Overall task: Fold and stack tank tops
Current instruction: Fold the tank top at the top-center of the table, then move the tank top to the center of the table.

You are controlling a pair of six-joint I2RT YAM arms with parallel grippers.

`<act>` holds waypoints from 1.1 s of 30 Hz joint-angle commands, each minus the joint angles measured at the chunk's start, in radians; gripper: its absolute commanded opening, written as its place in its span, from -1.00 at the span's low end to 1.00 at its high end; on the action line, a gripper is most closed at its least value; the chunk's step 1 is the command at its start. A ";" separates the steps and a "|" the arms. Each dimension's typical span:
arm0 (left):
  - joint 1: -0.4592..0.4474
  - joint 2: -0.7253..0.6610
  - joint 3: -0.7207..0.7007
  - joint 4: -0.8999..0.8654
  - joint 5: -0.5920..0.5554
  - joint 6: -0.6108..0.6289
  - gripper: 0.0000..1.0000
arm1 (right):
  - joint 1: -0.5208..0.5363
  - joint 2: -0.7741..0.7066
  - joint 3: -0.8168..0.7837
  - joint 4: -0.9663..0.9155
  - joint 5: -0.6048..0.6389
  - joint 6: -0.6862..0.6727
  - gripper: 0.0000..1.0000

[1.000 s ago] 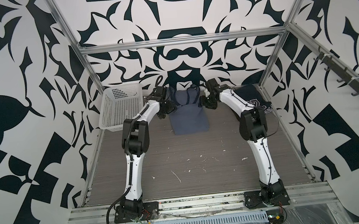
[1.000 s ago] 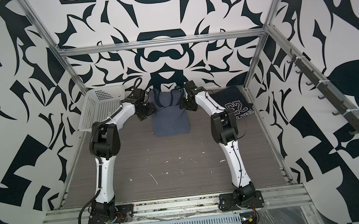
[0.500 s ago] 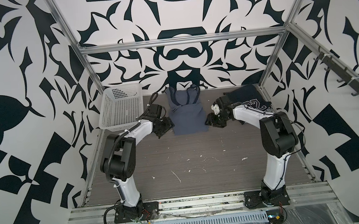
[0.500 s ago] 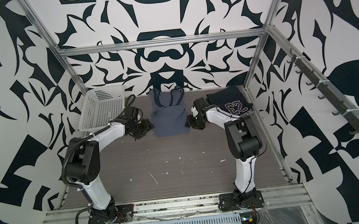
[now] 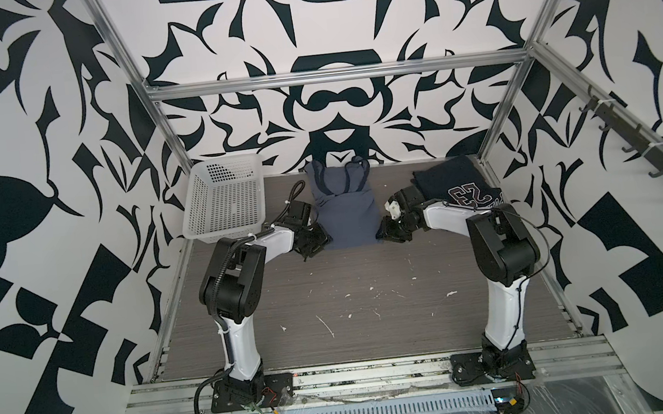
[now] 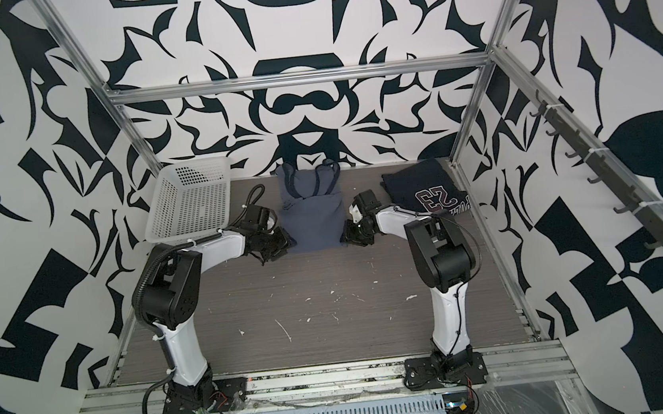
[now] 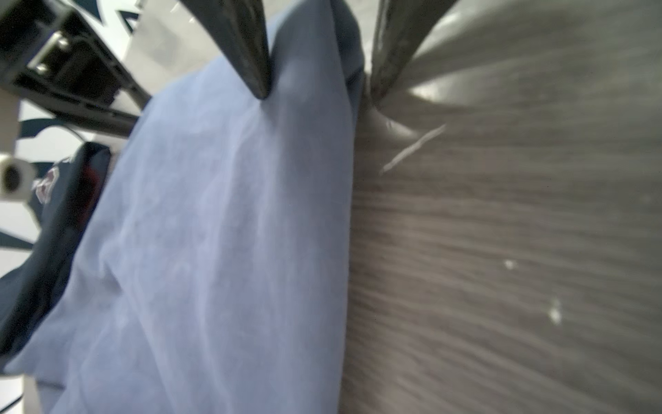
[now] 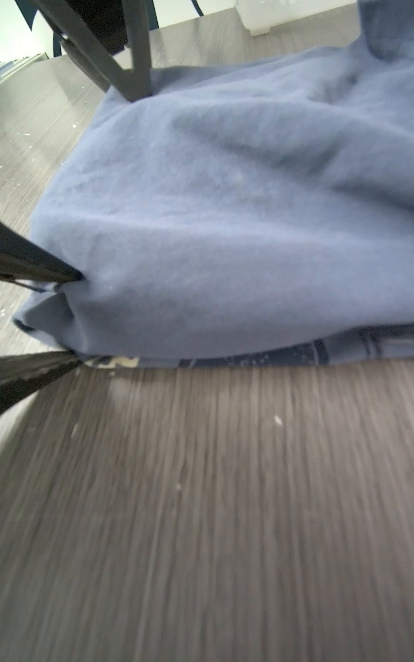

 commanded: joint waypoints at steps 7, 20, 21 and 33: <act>0.003 -0.016 -0.014 -0.045 -0.064 0.012 -0.74 | 0.012 -0.075 -0.032 -0.016 0.043 0.016 -0.94; -0.100 -0.318 -0.210 -0.205 -0.121 0.040 -0.97 | 0.101 -0.406 -0.284 -0.160 0.130 -0.006 -1.00; -0.124 -0.347 -0.227 -0.228 -0.126 0.027 -0.97 | 0.123 -0.448 -0.310 -0.171 0.147 0.005 -1.00; -0.229 -0.552 -0.442 -0.301 -0.199 -0.129 -0.61 | 0.223 -0.603 -0.519 -0.052 0.133 0.128 -0.40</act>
